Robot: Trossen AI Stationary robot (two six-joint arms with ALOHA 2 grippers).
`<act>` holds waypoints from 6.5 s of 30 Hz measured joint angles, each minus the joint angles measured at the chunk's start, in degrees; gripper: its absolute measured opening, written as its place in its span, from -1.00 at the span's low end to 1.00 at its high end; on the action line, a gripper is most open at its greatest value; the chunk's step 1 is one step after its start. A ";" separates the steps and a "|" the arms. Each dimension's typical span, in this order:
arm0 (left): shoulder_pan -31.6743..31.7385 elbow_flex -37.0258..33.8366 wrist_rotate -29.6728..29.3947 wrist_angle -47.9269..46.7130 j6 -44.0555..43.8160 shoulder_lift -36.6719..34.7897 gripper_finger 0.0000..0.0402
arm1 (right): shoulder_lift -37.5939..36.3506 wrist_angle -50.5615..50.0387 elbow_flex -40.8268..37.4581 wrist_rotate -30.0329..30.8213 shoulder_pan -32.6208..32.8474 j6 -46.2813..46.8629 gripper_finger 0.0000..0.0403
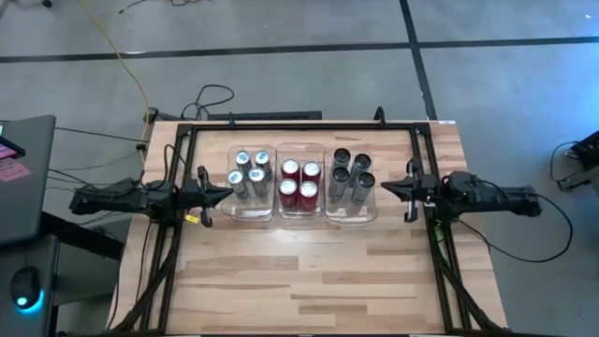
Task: Sort soda cans
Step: Return to Home Position
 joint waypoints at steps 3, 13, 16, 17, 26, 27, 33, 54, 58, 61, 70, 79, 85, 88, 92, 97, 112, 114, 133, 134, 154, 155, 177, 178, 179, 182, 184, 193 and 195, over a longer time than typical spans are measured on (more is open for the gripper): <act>0.00 0.00 0.07 -0.14 -0.02 0.00 -1.00 | -0.26 -0.04 -0.07 -2.78 -0.01 0.20 -0.98; 0.00 -0.04 0.12 -1.93 0.41 -0.02 -1.00 | -1.49 -3.25 -0.11 -4.65 -1.10 1.77 -0.99; 0.00 -0.04 0.12 -1.98 0.70 -0.02 -1.00 | -1.49 -3.23 -0.14 -4.65 -1.63 2.18 -0.99; 0.00 -0.04 0.11 -1.96 0.70 -0.02 -1.00 | -1.49 -3.25 -0.14 -4.65 -1.63 2.26 -0.99; 0.02 -0.20 0.11 -1.84 1.15 -0.02 -1.00 | -1.49 -5.42 -0.16 -4.60 -1.63 4.68 -1.00; 0.02 -0.22 0.09 -1.79 1.21 -0.02 -1.00 | -1.48 -5.49 -0.16 -4.60 -1.63 4.68 -1.00; 0.02 -0.22 -0.14 -1.85 1.52 -0.02 -1.00 | -1.46 -4.82 -0.16 -4.60 -2.97 3.31 -1.00; 0.04 0.61 3.06 -5.68 -0.92 -0.57 -1.00 | -1.51 8.68 -8.44 -24.23 -18.77 9.78 -1.00; 0.04 0.61 3.06 -5.65 -0.89 -0.51 -1.00 | -1.53 6.09 -7.20 -27.51 -21.14 10.71 -1.00; 0.04 0.55 3.06 -5.41 -1.27 -0.50 -1.00 | -1.51 5.25 -7.17 -28.27 -21.95 11.00 -1.00; 0.04 -2.25 4.46 2.65 -2.44 2.52 -1.00 | -1.44 6.89 -8.99 -27.05 -18.43 12.25 -1.00; 0.04 -2.25 2.43 3.17 -3.47 5.66 -1.00 | -1.49 6.67 -9.01 -18.92 -13.85 9.25 -1.00; 0.04 -2.25 1.87 3.59 -4.25 5.64 -1.00 | -1.51 8.52 -9.06 -17.59 -13.85 9.26 -0.93; 0.04 -2.25 1.90 3.70 -6.20 5.64 -0.99 | -1.51 8.42 -9.06 -17.59 -13.87 9.64 -0.87; 0.04 -2.25 1.95 3.53 -6.34 5.66 -0.97 | -1.51 7.93 -9.10 -17.59 -13.89 9.63 -0.83; 0.04 -2.25 2.05 3.59 -5.42 5.66 -0.97 | -1.50 7.65 -9.10 -17.59 -13.87 9.64 -0.83; 0.04 -2.25 2.14 3.63 -5.37 5.66 -0.97 | -1.51 5.51 -9.17 -17.59 -13.87 9.64 -0.83; 0.04 -2.25 2.19 3.63 -5.37 5.66 -0.97 | -1.49 5.49 -9.17 -17.59 -13.87 9.64 -0.83; 0.02 -2.25 2.21 3.66 -5.35 5.66 -0.97 | -1.49 5.38 -9.21 -17.59 -13.87 9.64 -0.83; 0.04 -2.25 2.21 3.66 -5.35 5.66 -0.97 | -1.50 5.38 -9.21 -17.59 -13.87 9.64 -0.83; 0.03 -2.25 2.16 3.66 -5.35 5.66 -0.97 | -1.51 5.31 -9.21 -17.59 -13.87 9.64 -0.83; 0.04 -2.25 2.16 3.66 -5.35 5.66 -0.97 | -1.51 5.31 -9.21 -17.59 -13.87 9.67 -0.83; 0.04 -2.25 2.16 3.66 -5.35 5.66 -0.97 | -1.49 5.29 -9.21 -17.59 -13.87 9.67 -0.83; 0.04 -2.25 2.16 3.66 -5.35 5.66 -0.97 | -1.51 5.29 -9.21 -17.59 -13.87 9.67 -0.83; 0.04 -2.25 2.16 3.66 -5.35 5.66 -0.97 | -1.50 5.29 -9.21 -17.59 -13.87 9.67 -0.83; 0.04 -2.25 2.16 3.66 -5.35 5.66 -0.97 | -1.49 5.29 -9.21 -17.60 -13.87 9.67 -0.83; 0.03 -2.25 2.16 3.66 -5.35 5.66 -0.97 | -1.50 5.29 -9.21 -17.59 -13.87 9.67 -0.83; 0.02 -2.25 2.16 3.66 -5.35 5.66 -0.97 | -1.51 5.28 -9.21 -17.60 -13.87 9.66 -0.83; 0.04 -2.25 2.15 3.66 -5.35 5.66 -0.97 | -1.50 5.29 -9.21 -17.61 -13.86 9.67 -0.83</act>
